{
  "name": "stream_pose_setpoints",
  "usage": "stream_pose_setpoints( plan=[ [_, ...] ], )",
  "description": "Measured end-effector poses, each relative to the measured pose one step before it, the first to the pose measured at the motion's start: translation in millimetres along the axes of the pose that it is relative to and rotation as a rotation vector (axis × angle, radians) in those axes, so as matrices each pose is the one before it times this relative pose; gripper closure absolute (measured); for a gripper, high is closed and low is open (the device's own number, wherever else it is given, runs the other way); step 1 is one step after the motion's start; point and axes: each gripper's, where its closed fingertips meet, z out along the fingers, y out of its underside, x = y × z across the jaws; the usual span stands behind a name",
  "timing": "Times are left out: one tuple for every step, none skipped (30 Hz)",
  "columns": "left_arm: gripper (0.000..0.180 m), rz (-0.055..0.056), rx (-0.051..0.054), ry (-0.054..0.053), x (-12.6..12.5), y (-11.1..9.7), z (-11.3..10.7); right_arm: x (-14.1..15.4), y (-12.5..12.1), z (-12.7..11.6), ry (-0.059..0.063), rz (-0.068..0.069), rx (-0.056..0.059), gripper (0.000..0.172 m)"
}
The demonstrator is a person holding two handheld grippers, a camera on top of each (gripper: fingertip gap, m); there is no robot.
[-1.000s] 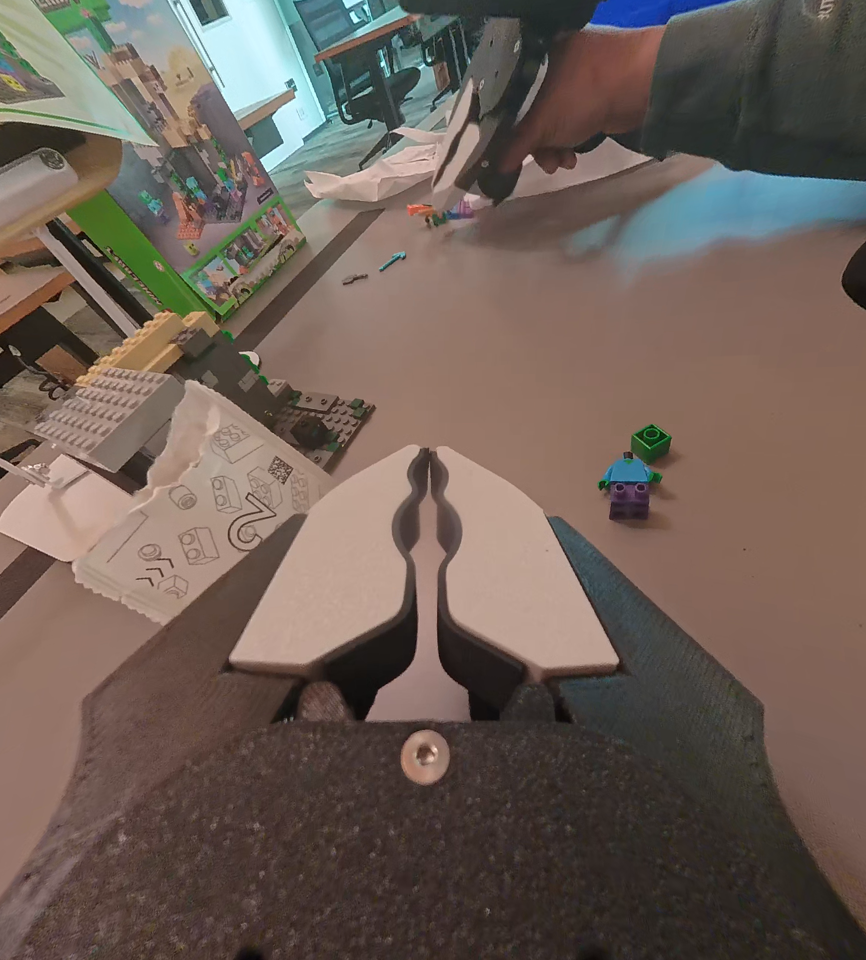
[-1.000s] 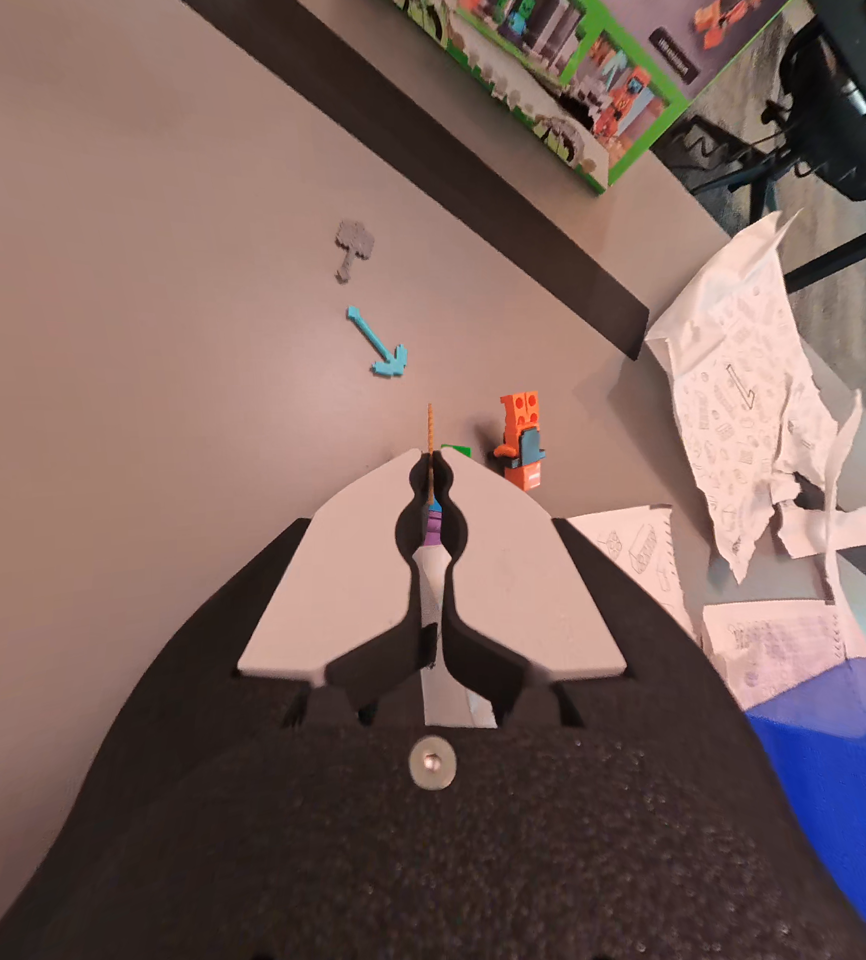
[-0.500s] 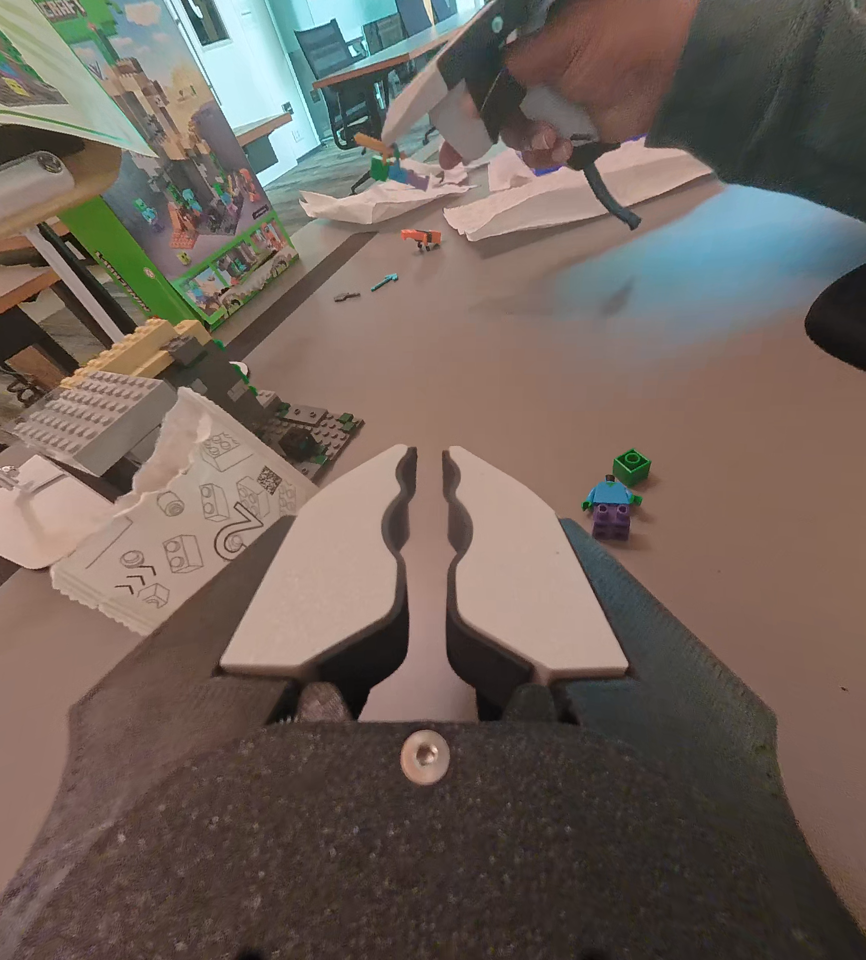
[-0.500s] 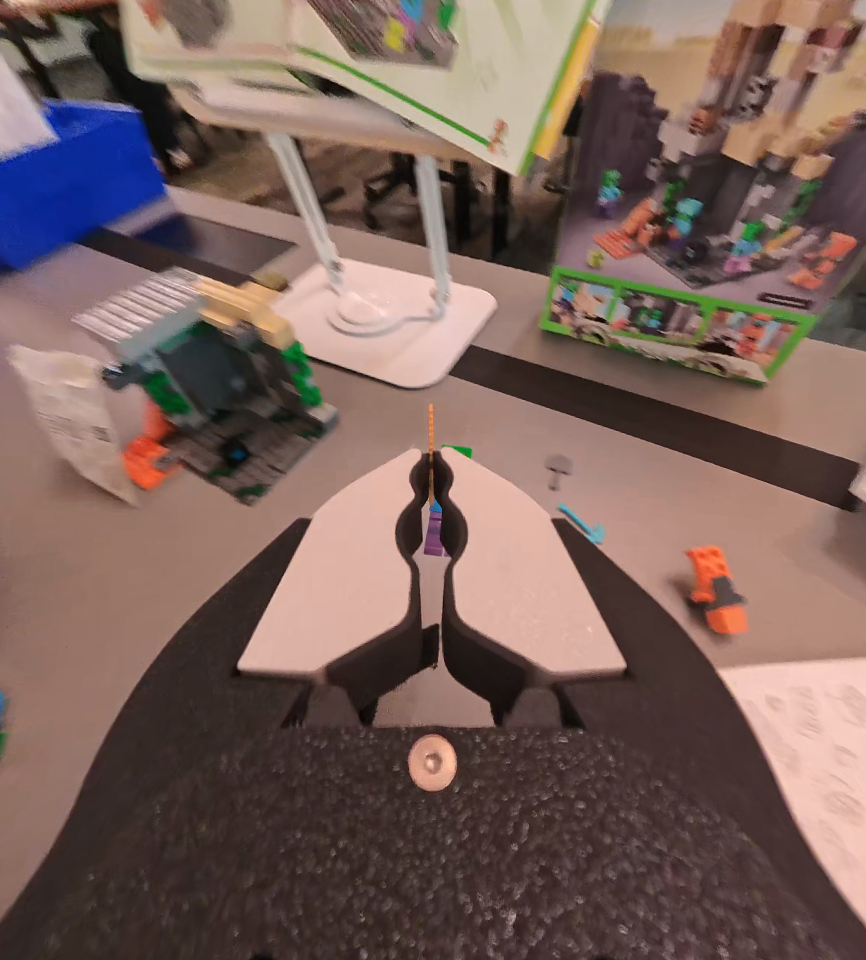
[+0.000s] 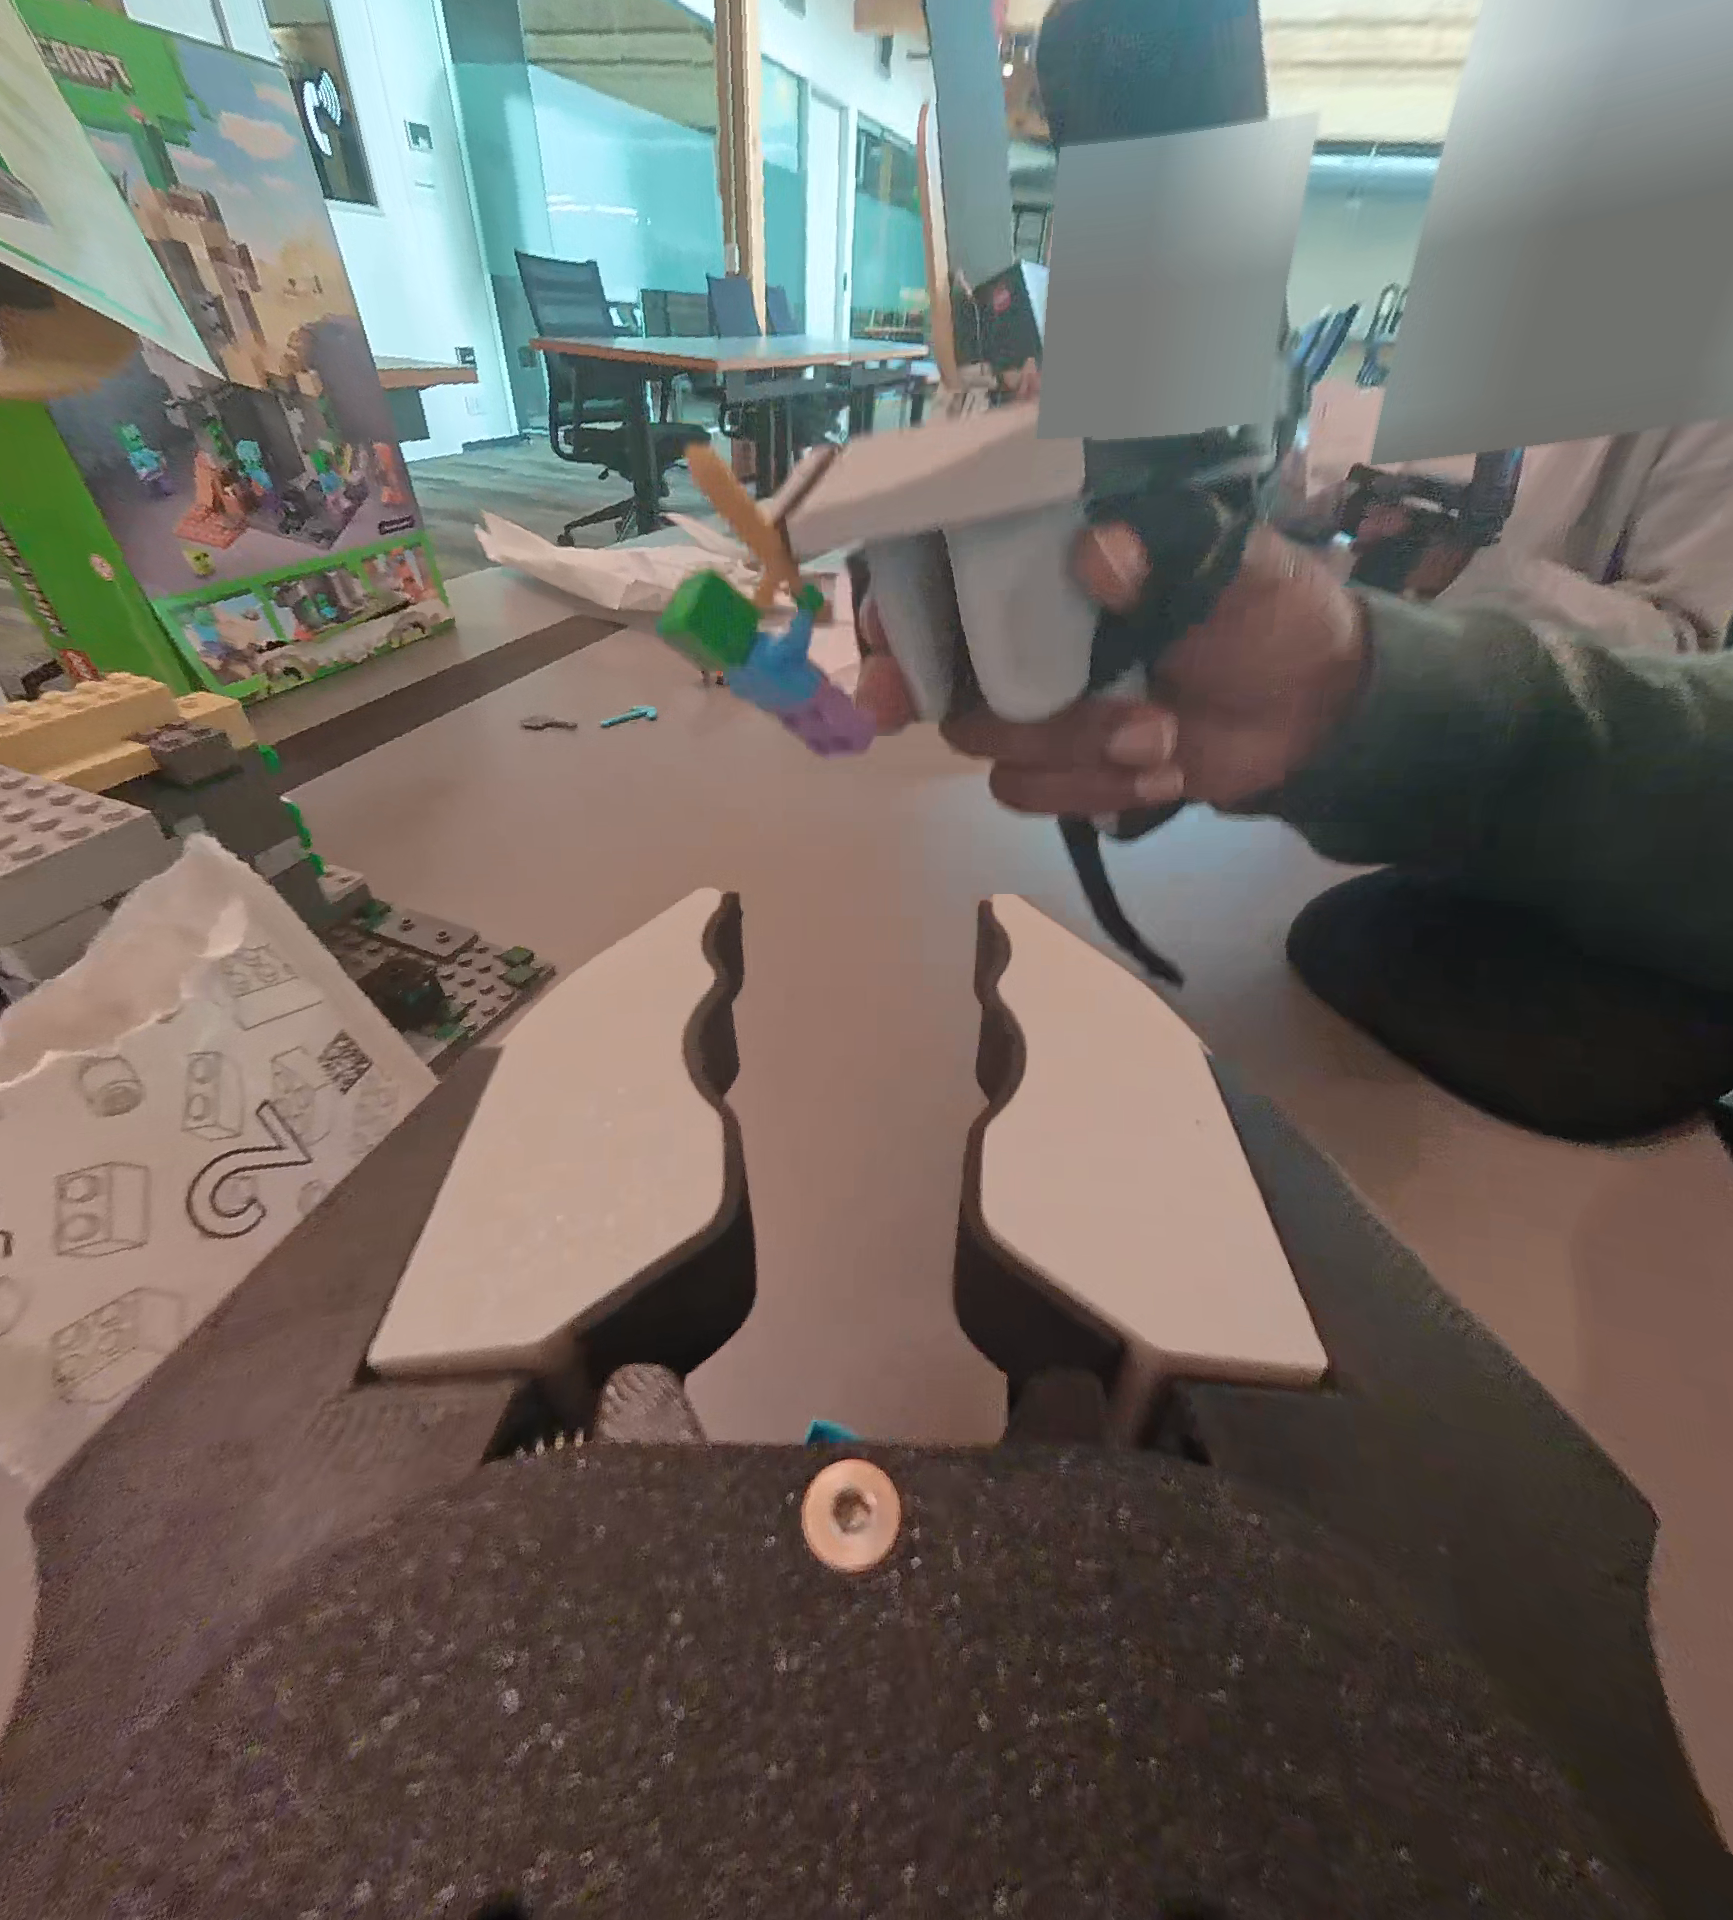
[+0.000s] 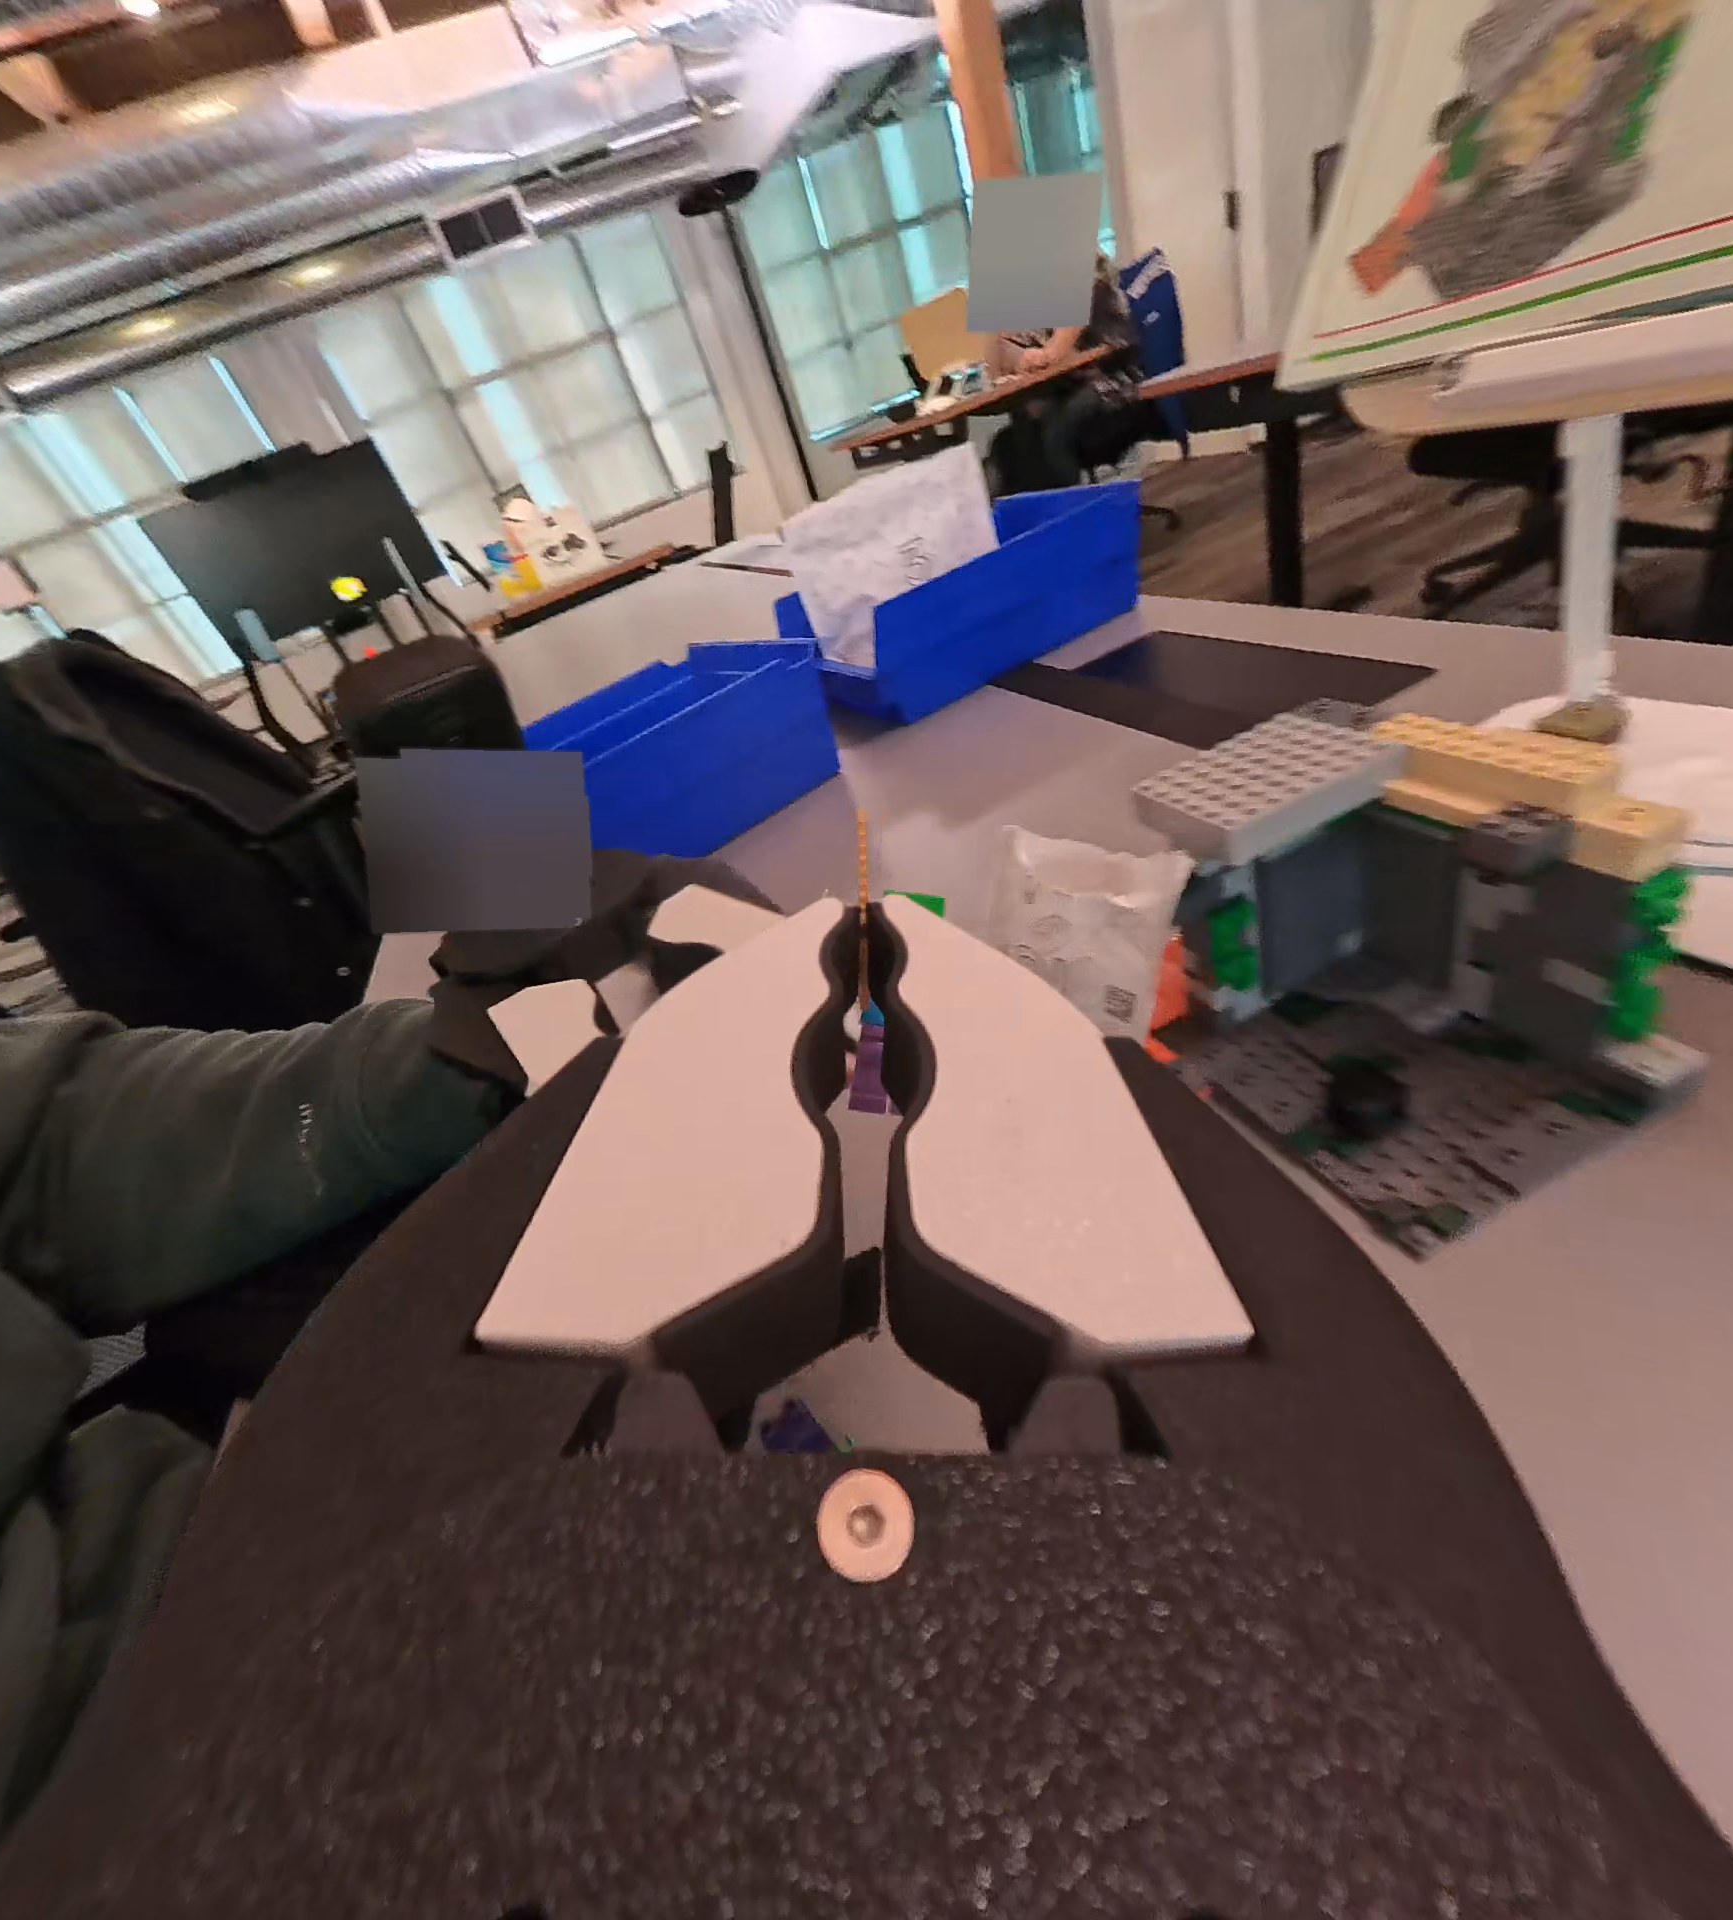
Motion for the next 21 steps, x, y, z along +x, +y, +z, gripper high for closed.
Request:
stream_pose_setpoints(
  plan=[
    [0.136,-0.0093,0.0085,0.0063,1.69,-1.41,0.69,-4.24,3.94,4.55,-0.0124,-0.0095,0.0049,0.171],
    [0.134,-0.0080,0.0064,0.0046,1.25,-1.26,0.73,-2.65,2.83,3.65,-0.0071,-0.0161,0.0075,0.171],
    [0.133,-0.0057,0.0064,-0.0013,0.47,-1.24,0.77,-2.82,2.11,3.10,-0.0124,-0.0096,0.0066,0.171],
    [0.133,-0.0013,0.0036,-0.0051,-0.23,-0.56,0.63,-3.41,1.70,2.58,-0.0174,0.0018,0.0053,0.171],
    [0.132,0.0039,-0.0003,-0.0092,-0.77,0.15,0.61,-3.90,1.55,2.30,-0.0208,0.0047,0.0054,0.171],
    [0.133,0.0055,0.0012,-0.0073,-0.47,-0.11,0.38,-3.08,2.32,2.01,-0.0150,0.0001,0.0020,0.171],
    [0.134,0.0048,0.0015,-0.0050,-0.13,-0.24,0.17,-2.57,3.31,1.86,-0.0116,-0.0059,-0.0039,0.171],
    [0.136,0.0084,0.0023,-0.0108,-0.89,-0.41,-0.17,-2.60,3.89,1.65,-0.0131,-0.0069,-0.0086,0.171],
    [0.139,0.0126,-0.0027,-0.0107,-0.95,0.33,-0.33,-2.27,3.12,1.31,-0.0129,-0.0023,-0.0052,0.171],
    [0.144,0.0166,-0.0132,-0.0144,-1.77,1.73,-0.61,-2.15,1.13,0.63,-0.0143,0.0059,0.0046,0.171],
    [0.150,0.0185,-0.0070,-0.0163,-2.00,0.95,-0.87,-1.54,0.99,0.30,-0.0135,0.0080,0.0003,0.171],
    [0.151,0.0157,-0.0007,-0.0069,-0.81,0.05,-0.76,-0.14,0.35,-0.24,-0.0034,0.0038,0.0008,0.171],
    [0.152,0.0086,-0.0035,-0.0016,-0.18,0.35,-0.21,-0.26,0.03,-0.60,-0.0039,-0.0004,0.0015,0.171],
    [0.154,0.0040,-0.0049,-0.0071,-0.86,0.59,0.13,-1.00,-0.04,-0.63,-0.0085,0.0024,0.0010,0.171],
    [0.158,0.0071,-0.0015,-0.0109,-1.17,0.16,0.09,-1.19,-0.56,-0.77,-0.0083,0.0064,0.0062,0.171],
    [0.160,0.0112,0.0026,-0.0078,-0.60,-0.44,-0.20,-0.96,-0.49,-0.64,-0.0058,0.0055,0.0069,0.171],
    [0.160,0.0099,0.0008,-0.0044,-0.37,-0.31,-0.25,-0.39,-0.31,-0.50,-0.0010,0.0019,0.0062,0.171],
    [0.160,0.0051,0.0019,-0.0080,-0.92,-0.24,-0.22,-0.12,-0.36,-0.47,0.0018,-0.0032,0.0053,0.171],
    [0.156,-0.0022,0.0080,-0.0086,-1.13,-0.86,-0.17,0.27,-0.74,-0.23,0.0054,-0.0057,0.0072,0.171],
    [0.150,-0.0099,0.0082,0.0082,0.79,-0.98,-0.06,0.27,-0.84,-0.20,0.0047,-0.0057,0.0077,0.171],
    [0.148,-0.0137,0.0016,0.0106,1.08,-0.46,-0.10,-0.10,0.01,0.24,-0.0010,-0.0006,0.0024,0.171]
  ],
)
